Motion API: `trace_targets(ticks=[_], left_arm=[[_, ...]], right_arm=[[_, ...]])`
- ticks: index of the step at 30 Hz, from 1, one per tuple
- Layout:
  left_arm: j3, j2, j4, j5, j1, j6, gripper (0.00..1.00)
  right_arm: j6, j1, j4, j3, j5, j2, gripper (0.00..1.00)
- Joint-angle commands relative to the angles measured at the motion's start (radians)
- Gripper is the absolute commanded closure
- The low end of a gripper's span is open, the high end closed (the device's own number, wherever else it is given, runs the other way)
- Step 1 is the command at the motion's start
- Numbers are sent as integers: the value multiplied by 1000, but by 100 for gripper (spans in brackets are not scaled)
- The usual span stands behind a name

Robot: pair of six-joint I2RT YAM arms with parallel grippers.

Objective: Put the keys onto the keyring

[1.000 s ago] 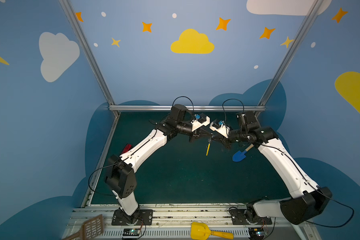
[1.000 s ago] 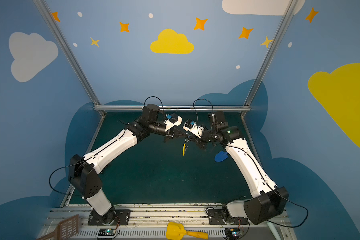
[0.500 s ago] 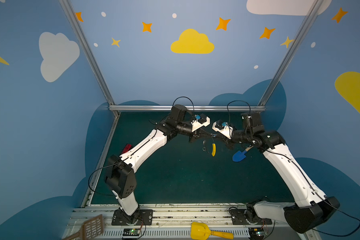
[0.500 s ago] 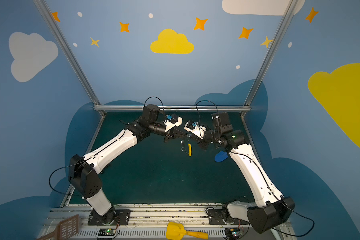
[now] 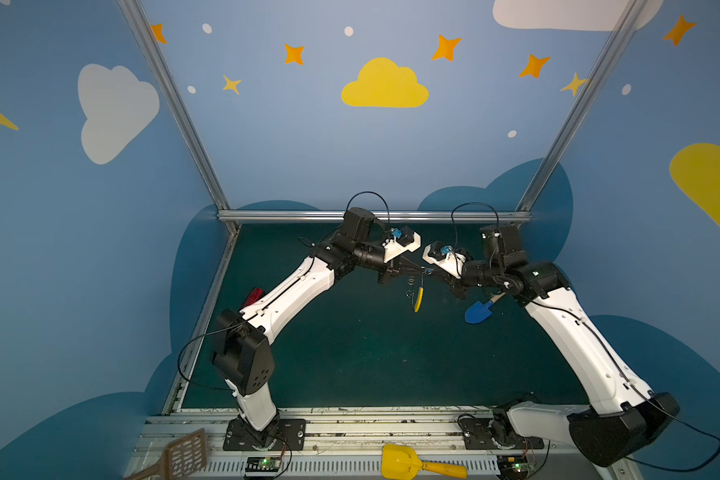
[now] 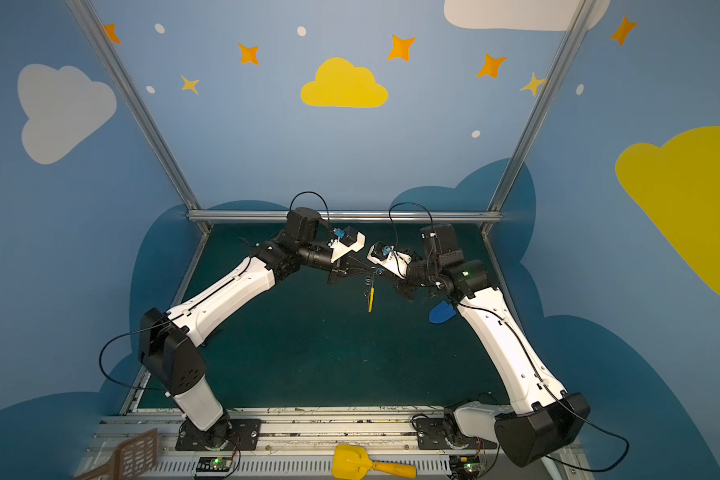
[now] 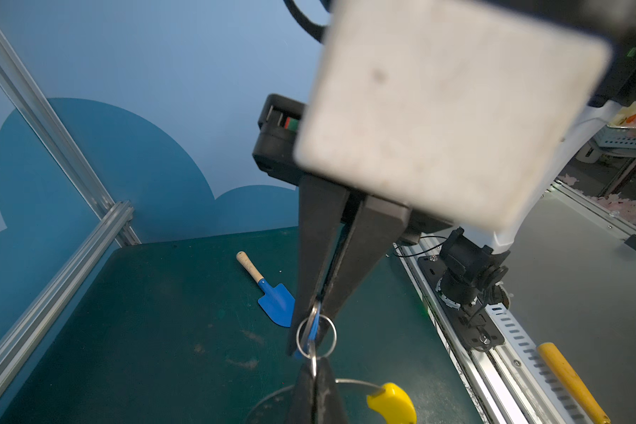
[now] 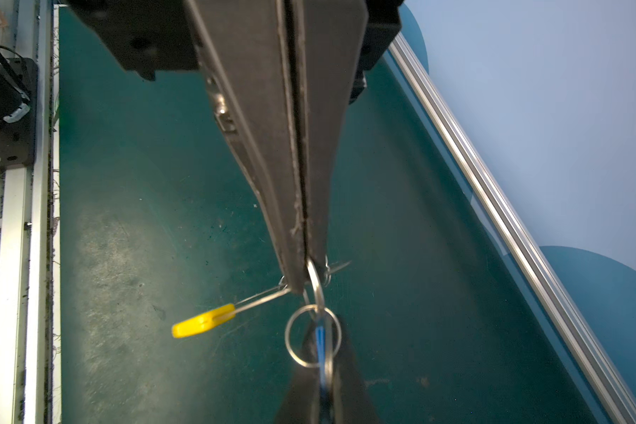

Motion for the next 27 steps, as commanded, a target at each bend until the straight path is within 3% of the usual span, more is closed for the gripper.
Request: trace_targets(ticks=[1, 18, 22, 24, 27], left_arm=[[25, 20, -37, 21, -5, 27, 96], [9, 52, -109, -13, 6, 75, 96], [-81, 46, 44, 17, 34, -33, 86], [-146, 31, 150, 10, 47, -107, 70], [-260, -7, 314, -22, 78, -217, 59]], right_arm=[[2, 6, 6, 37, 41, 5, 100], [-41, 18, -37, 75, 93, 41, 100], [-82, 56, -72, 69, 150, 70, 100], [-102, 73, -103, 77, 180, 94, 100], [-113, 89, -160, 114, 203, 155, 100]])
